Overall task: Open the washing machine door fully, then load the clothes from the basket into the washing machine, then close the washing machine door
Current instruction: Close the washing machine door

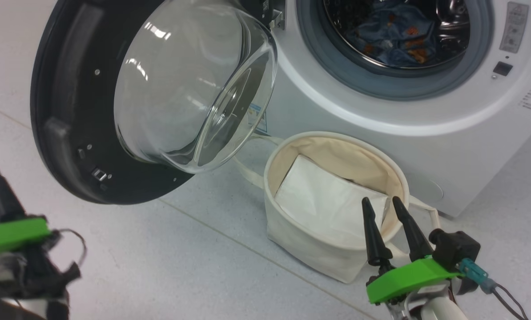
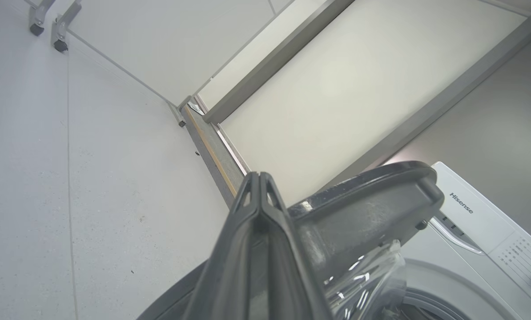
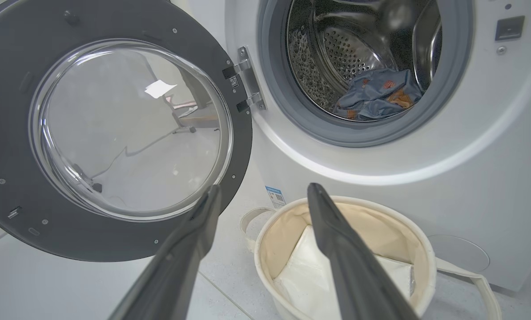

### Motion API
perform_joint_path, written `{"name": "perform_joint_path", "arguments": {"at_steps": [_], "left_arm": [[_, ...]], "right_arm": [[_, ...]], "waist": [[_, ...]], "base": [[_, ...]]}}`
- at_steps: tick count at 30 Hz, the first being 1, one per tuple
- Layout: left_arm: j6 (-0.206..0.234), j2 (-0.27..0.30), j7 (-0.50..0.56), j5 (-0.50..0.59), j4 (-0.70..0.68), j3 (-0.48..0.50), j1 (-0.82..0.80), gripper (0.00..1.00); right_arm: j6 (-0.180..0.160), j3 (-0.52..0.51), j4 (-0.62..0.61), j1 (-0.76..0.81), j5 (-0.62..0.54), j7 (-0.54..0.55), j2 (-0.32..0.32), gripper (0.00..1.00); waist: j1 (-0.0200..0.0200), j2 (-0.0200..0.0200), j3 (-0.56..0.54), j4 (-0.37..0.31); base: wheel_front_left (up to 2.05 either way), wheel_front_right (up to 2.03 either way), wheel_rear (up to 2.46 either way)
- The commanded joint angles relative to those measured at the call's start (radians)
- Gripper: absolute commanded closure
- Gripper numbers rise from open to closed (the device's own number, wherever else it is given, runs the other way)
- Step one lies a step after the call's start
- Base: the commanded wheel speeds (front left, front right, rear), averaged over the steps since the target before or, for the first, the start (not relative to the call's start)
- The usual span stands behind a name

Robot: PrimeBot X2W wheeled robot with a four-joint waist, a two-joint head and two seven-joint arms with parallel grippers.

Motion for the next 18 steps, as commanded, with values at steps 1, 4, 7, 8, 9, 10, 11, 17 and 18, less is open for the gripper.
{"name": "perform_joint_path", "arguments": {"at_steps": [1, 4, 7, 8, 9, 10, 11, 17, 18], "left_arm": [[0.001, 0.052, -0.004, -0.016, 0.022, 0.054, -0.069, 1.00], [-0.004, 0.082, -0.004, -0.050, 0.120, 0.102, -0.139, 1.00], [-0.012, 0.109, -0.004, -0.085, 0.207, 0.133, -0.194, 1.00], [-0.015, 0.115, -0.004, -0.103, 0.232, 0.140, -0.211, 1.00], [-0.018, 0.120, -0.004, -0.121, 0.252, 0.148, -0.227, 1.00], [-0.021, 0.124, -0.004, -0.137, 0.272, 0.152, -0.241, 1.00], [-0.022, 0.128, 0.001, -0.154, 0.289, 0.151, -0.252, 1.00], [-0.025, 0.159, 0.007, -0.213, 0.329, 0.124, -0.281, 1.00], [-0.025, 0.164, 0.010, -0.224, 0.333, 0.115, -0.283, 1.00]], "right_arm": [[0.008, 0.022, -0.019, -0.027, -0.013, -0.012, 0.003, 0.00], [0.008, 0.032, -0.013, -0.034, -0.013, -0.012, 0.003, 0.00], [0.008, 0.034, -0.010, -0.037, -0.011, -0.012, 0.003, 0.00], [0.008, 0.033, -0.008, -0.036, -0.012, -0.012, 0.003, 0.00], [0.008, 0.033, -0.005, -0.036, -0.015, -0.012, 0.003, 0.00], [0.008, 0.032, -0.002, -0.036, -0.017, -0.012, 0.003, 0.00], [0.008, 0.032, 0.002, -0.037, -0.020, -0.012, 0.003, 0.00], [0.008, 0.030, 0.009, -0.045, -0.026, -0.012, 0.003, 0.00], [0.008, 0.029, 0.010, -0.046, -0.027, -0.012, 0.002, 0.00]], "waist": [[0.0000, 0.0000, 0.007, 0.000], [0.0000, 0.0000, 0.014, -0.009], [0.0000, 0.0000, 0.020, -0.016], [0.0000, 0.0000, 0.022, -0.018], [0.0000, 0.0000, 0.024, -0.019], [0.0000, 0.0000, 0.026, -0.021], [0.0000, 0.0000, 0.028, -0.024], [0.0000, 0.0000, 0.036, -0.033], [0.0000, 0.0000, 0.037, -0.035]], "base": [[0.00, 0.00, 0.00], [0.00, 0.00, 0.00], [0.00, 0.00, 0.00], [0.00, 0.00, 0.00], [0.00, 0.00, 0.00], [0.00, 0.00, 0.00], [0.00, 0.00, 0.00], [0.00, 0.00, 0.00], [0.00, 0.00, 0.00]]}}
